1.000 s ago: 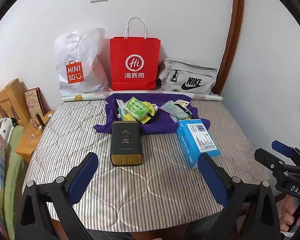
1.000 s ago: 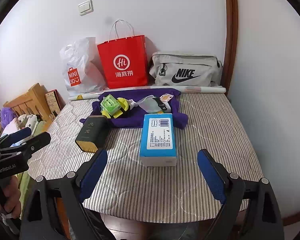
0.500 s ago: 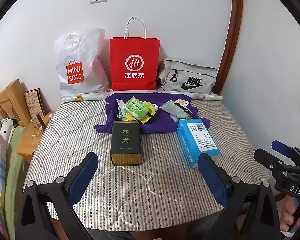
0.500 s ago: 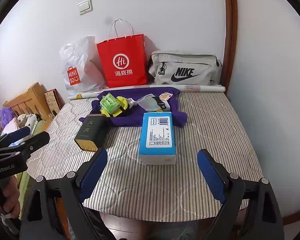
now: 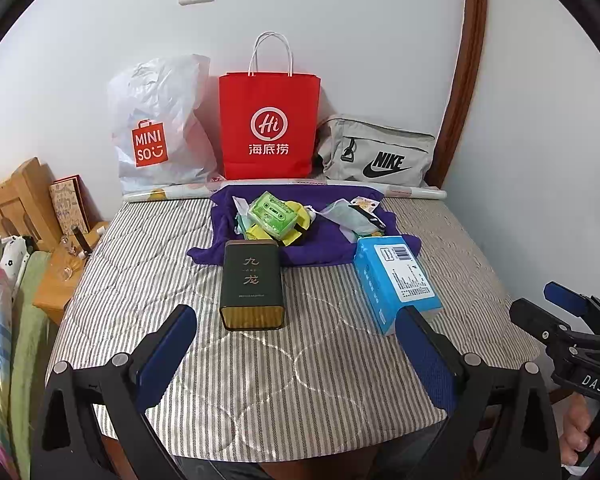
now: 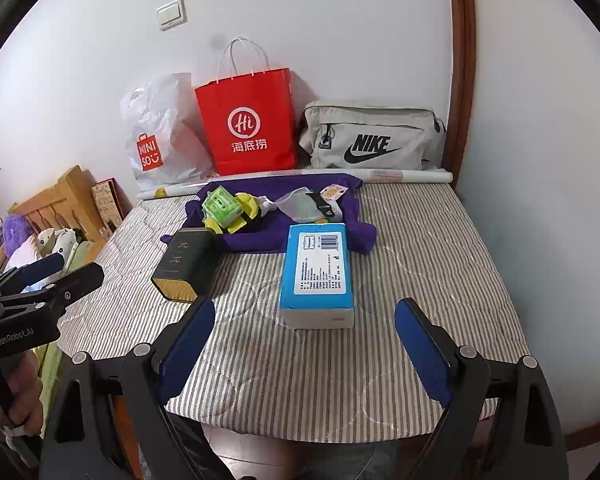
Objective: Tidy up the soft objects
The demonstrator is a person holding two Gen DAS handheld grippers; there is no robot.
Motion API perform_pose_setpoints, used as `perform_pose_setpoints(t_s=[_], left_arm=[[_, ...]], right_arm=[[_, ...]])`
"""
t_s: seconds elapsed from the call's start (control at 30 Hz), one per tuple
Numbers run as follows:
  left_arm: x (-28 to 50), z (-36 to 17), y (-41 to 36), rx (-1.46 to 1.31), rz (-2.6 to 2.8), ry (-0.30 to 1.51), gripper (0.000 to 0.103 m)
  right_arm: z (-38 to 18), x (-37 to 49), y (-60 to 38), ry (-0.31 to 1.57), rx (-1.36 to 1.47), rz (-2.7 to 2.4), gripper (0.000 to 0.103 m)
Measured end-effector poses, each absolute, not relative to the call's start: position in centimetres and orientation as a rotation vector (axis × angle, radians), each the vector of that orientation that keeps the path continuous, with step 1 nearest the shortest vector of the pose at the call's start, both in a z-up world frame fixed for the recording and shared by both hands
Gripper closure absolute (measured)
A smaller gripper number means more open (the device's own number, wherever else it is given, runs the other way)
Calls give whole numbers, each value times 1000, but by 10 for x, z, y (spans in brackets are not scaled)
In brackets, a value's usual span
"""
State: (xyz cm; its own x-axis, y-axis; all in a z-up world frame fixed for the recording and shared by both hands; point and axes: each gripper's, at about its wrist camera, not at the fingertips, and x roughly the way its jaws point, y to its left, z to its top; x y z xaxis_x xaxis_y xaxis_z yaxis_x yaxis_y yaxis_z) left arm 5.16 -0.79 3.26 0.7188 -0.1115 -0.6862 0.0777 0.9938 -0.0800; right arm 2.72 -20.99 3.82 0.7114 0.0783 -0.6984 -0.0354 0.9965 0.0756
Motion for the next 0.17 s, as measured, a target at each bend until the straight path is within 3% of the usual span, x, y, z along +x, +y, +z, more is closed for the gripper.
perform_pose_setpoints(t_s=[0.17], left_arm=[[57,30,-7,-58,-106,770,3]], right_arm=[[37,31,-209,781,55,64,12]])
